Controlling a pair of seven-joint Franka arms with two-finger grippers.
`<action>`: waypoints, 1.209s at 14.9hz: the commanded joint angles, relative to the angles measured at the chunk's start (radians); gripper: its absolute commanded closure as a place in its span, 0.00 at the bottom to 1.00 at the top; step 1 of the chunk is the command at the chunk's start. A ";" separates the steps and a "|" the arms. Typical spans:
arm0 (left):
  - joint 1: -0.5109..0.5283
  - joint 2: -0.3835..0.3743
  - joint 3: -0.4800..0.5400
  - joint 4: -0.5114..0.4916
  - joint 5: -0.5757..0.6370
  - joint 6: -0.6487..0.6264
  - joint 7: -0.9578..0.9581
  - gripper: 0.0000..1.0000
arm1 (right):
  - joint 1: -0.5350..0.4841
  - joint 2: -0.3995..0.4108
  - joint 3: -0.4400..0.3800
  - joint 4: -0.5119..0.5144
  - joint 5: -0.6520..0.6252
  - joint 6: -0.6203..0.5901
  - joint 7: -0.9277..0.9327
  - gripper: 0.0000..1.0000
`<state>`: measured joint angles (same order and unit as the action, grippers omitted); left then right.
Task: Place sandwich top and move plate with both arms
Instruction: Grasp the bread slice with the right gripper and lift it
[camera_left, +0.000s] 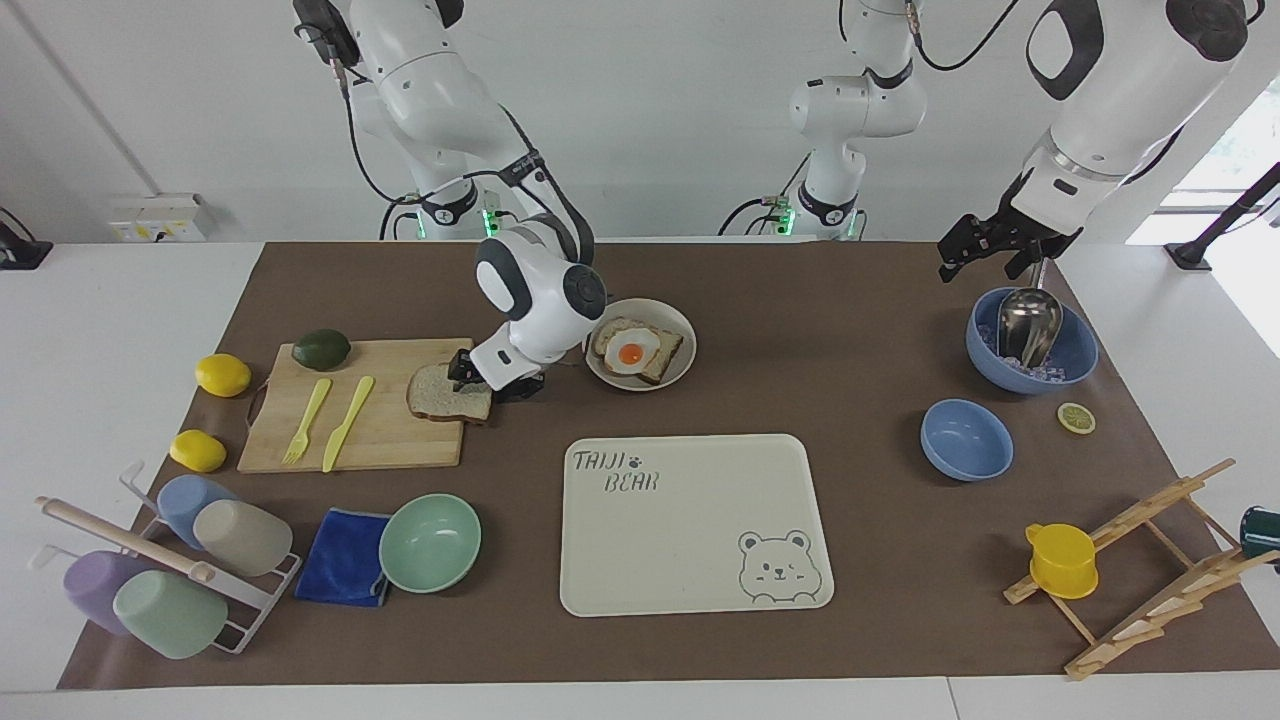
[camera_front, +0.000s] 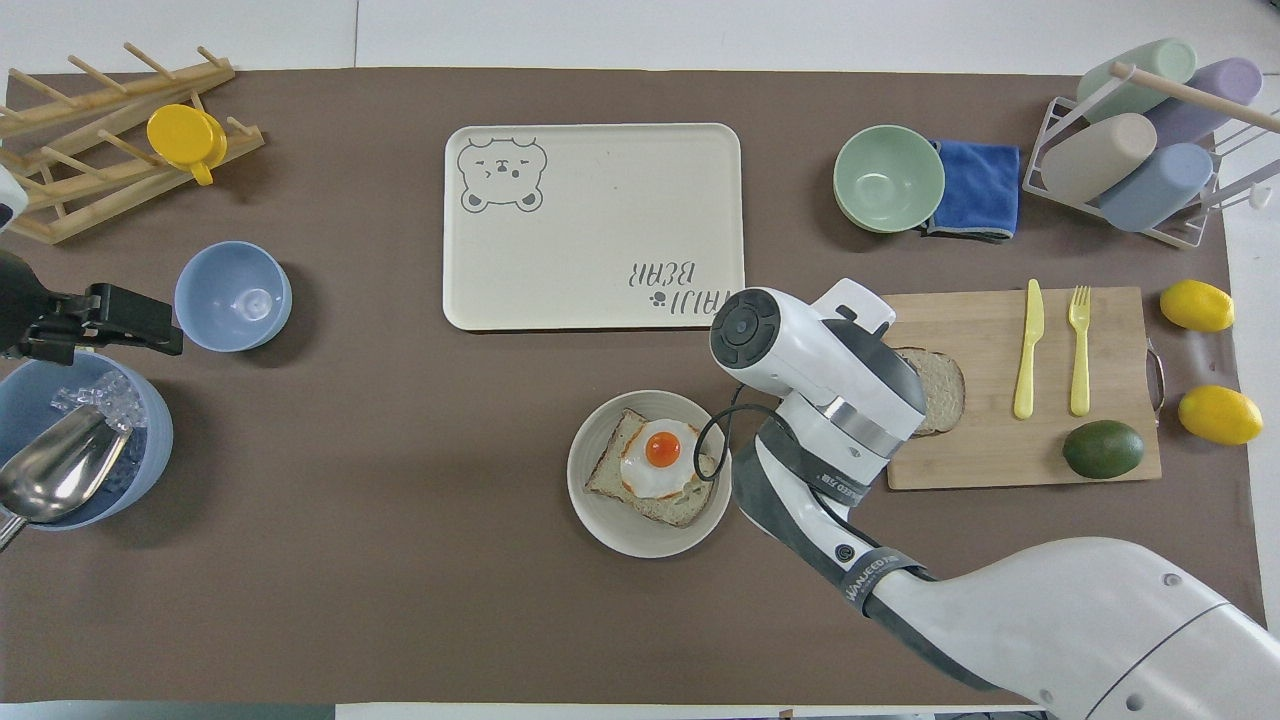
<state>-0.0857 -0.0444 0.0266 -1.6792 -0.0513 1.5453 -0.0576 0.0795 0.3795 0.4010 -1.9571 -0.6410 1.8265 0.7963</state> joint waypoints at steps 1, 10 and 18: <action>0.008 -0.014 -0.005 -0.011 0.019 0.009 0.005 0.00 | -0.032 -0.028 0.021 -0.046 -0.025 0.022 -0.014 0.66; 0.008 -0.014 -0.005 -0.011 0.019 0.009 0.005 0.00 | -0.032 -0.028 0.186 0.163 -0.051 -0.292 -0.155 1.00; 0.011 -0.014 -0.004 -0.013 0.018 0.010 0.002 0.00 | -0.038 0.014 0.525 0.529 -0.036 -0.629 -0.134 1.00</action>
<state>-0.0853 -0.0444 0.0282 -1.6792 -0.0513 1.5453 -0.0577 0.0368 0.3241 0.9064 -1.5166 -0.6789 1.1843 0.6682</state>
